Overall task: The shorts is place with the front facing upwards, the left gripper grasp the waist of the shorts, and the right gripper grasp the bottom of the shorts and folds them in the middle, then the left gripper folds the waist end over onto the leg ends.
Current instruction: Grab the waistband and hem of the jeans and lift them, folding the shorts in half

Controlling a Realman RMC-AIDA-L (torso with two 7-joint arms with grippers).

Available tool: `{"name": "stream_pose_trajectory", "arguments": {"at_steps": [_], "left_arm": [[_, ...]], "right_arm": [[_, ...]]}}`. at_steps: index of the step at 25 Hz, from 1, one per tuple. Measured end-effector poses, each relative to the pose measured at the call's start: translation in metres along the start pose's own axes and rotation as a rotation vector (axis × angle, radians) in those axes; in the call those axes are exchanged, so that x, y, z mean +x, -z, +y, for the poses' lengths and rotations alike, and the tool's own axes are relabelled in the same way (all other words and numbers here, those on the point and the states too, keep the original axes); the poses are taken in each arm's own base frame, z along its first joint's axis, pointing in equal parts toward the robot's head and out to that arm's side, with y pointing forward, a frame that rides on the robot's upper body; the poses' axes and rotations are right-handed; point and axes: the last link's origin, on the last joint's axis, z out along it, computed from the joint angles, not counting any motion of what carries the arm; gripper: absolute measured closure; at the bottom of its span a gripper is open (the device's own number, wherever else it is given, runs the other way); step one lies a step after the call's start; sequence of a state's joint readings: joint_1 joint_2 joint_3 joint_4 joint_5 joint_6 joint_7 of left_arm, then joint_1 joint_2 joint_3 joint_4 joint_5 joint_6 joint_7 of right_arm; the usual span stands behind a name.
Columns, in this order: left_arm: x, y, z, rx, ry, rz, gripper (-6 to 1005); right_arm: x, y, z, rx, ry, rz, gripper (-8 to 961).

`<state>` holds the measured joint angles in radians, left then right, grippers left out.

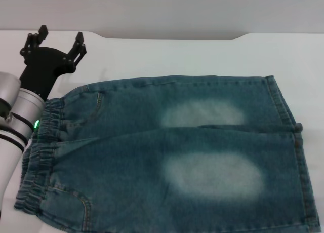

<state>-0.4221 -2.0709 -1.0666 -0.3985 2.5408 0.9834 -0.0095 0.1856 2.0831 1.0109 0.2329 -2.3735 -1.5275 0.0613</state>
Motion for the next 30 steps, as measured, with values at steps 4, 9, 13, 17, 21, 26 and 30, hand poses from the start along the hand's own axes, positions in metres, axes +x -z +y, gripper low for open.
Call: {"name": "stream_pose_trajectory", "arguments": {"at_steps": [4,9,13,17,21,26,30], "left_arm": [[0.001,-0.004,0.004,-0.016,-0.004,-0.015,157],[0.003,-0.007,0.006,-0.020,0.006,-0.023,156],[0.008,-0.014,0.012,-0.044,0.018,-0.045,156],[0.022,-0.026,0.016,-0.076,0.003,-0.093,156],[0.047,-0.033,0.013,-0.069,-0.016,-0.102,156],[0.083,-0.042,0.011,-0.054,-0.035,-0.160,156],[0.097,-0.045,0.009,-0.048,-0.068,-0.324,156]], "right_arm": [[0.001,-0.001,0.001,-0.001,-0.003,0.008,225],[0.001,0.000,0.002,0.000,-0.010,0.011,225],[0.004,0.001,0.003,-0.009,-0.018,0.030,225],[0.004,-0.007,0.000,-0.024,-0.086,0.045,225],[-0.001,-0.032,-0.008,-0.047,-0.134,0.098,225],[-0.027,-0.080,-0.011,-0.062,-0.135,0.244,225],[-0.063,-0.116,-0.015,-0.040,-0.088,0.403,225]]}}
